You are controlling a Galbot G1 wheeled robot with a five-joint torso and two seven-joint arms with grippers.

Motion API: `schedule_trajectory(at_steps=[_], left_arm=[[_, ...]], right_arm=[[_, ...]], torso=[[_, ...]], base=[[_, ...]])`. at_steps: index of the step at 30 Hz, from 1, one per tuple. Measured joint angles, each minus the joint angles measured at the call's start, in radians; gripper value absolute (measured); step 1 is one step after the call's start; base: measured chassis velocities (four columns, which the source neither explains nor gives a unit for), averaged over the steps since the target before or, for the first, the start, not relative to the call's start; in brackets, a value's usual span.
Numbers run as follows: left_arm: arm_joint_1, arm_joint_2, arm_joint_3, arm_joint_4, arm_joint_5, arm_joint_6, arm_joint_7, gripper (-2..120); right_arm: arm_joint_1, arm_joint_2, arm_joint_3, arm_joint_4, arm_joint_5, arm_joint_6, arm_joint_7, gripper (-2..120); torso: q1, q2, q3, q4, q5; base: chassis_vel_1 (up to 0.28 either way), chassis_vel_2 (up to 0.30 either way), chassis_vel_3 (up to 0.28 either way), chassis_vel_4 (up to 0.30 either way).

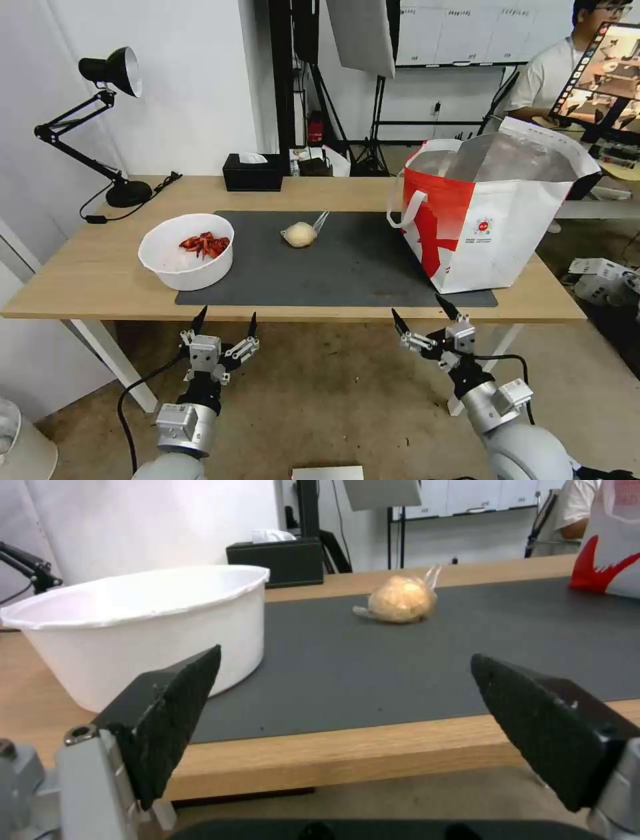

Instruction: Pick up the trash from the table and place it into the takeout bag.

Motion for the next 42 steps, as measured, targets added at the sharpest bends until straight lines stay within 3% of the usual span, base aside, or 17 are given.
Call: schedule_trajectory(at_steps=[28,32,33,35,37,38,40,41,42], left_arm=[[0.024,-0.001,-0.004,-0.014,-0.001,-0.001,0.013,100],[0.003,0.017,0.007,-0.017,-0.009,0.005,0.012,100],[-0.015,0.031,0.021,-0.016,-0.018,0.014,0.014,100],[-0.016,0.034,0.022,-0.014,-0.020,0.015,0.014,100],[0.000,0.030,0.014,-0.009,-0.019,0.006,0.014,100],[0.000,0.030,0.014,-0.009,-0.019,0.006,0.014,100],[0.009,0.020,0.006,-0.008,-0.018,-0.001,0.013,100],[0.009,0.018,0.005,-0.008,-0.018,-0.002,0.013,100],[0.009,0.018,0.005,-0.008,-0.018,-0.002,0.013,100]], right_arm=[[0.053,-0.012,-0.036,-0.003,0.050,-0.027,0.013,100],[0.166,-0.048,-0.065,0.021,0.138,-0.068,0.024,100],[0.216,-0.068,-0.073,0.028,0.177,-0.086,0.025,100],[0.269,-0.082,-0.091,0.028,0.209,-0.106,0.025,100],[0.452,-0.112,-0.206,-0.009,0.300,-0.151,0.019,100],[0.452,-0.112,-0.206,-0.009,0.300,-0.151,0.019,100],[0.699,-0.108,-0.386,-0.084,0.395,-0.184,0.020,100],[0.797,-0.094,-0.455,-0.120,0.428,-0.194,0.025,100],[0.797,-0.094,-0.455,-0.120,0.428,-0.194,0.025,100]], torso=[[0.000,0.000,0.000,-0.0005,0.0003],[0.000,0.000,0.000,0.0012,0.0003],[0.000,0.000,0.000,-0.0007,0.0000],[0.000,0.000,0.000,-0.0008,-0.0005],[0.000,0.000,0.000,-0.0005,0.0003],[0.000,0.000,0.000,-0.0005,0.0003],[0.000,0.000,0.000,0.0006,0.0000],[0.000,0.000,0.000,0.0001,0.0003],[0.000,0.000,0.000,0.0001,0.0003]], base=[[0.000,0.000,0.000,0.000],[0.000,0.000,0.000,0.000],[0.000,0.000,0.000,0.000],[0.000,0.000,0.000,0.000],[0.000,0.000,0.000,0.000],[0.000,0.000,0.000,0.000],[0.000,0.000,0.000,0.000],[0.000,0.000,0.000,0.000],[0.000,0.000,0.000,0.000]])
